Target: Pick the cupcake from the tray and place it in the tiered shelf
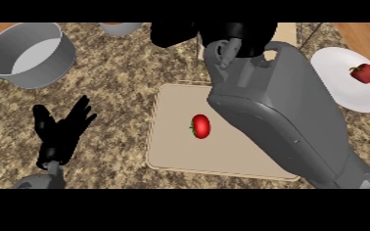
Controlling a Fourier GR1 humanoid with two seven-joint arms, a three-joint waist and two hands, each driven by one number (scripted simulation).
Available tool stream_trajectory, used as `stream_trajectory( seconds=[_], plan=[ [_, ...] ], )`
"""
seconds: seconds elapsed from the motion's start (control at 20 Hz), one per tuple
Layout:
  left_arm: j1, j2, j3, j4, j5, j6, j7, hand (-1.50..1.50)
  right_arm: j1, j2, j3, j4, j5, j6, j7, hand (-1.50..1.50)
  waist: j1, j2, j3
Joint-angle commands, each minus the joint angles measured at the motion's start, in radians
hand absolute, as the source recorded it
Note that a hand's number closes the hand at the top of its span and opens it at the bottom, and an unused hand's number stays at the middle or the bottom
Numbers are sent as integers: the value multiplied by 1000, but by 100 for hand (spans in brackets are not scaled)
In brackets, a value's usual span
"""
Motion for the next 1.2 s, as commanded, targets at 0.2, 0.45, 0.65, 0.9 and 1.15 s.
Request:
stream_trajectory(
  seconds=[0.2,0.45,0.65,0.9,1.15],
  plan=[
    [27,-9,-19,-32,-13,5,48,0,-161,-69,-174,100,5,130,110,150,14,6,-4],
    [4,-7,-7,7,-18,-12,16,0,-209,-175,-288,250,-40,148,-66,150,17,11,-4],
    [14,-18,-7,-25,-16,-2,41,0,-207,-180,-324,315,-71,149,-134,150,19,11,-4],
    [-1,-45,-29,31,-63,14,-17,0,-203,-263,-357,469,-104,182,-318,150,20,16,-4],
    [7,3,26,37,-17,-50,-24,0,-224,-223,-344,600,-52,100,-370,150,27,16,-4]
  ],
)
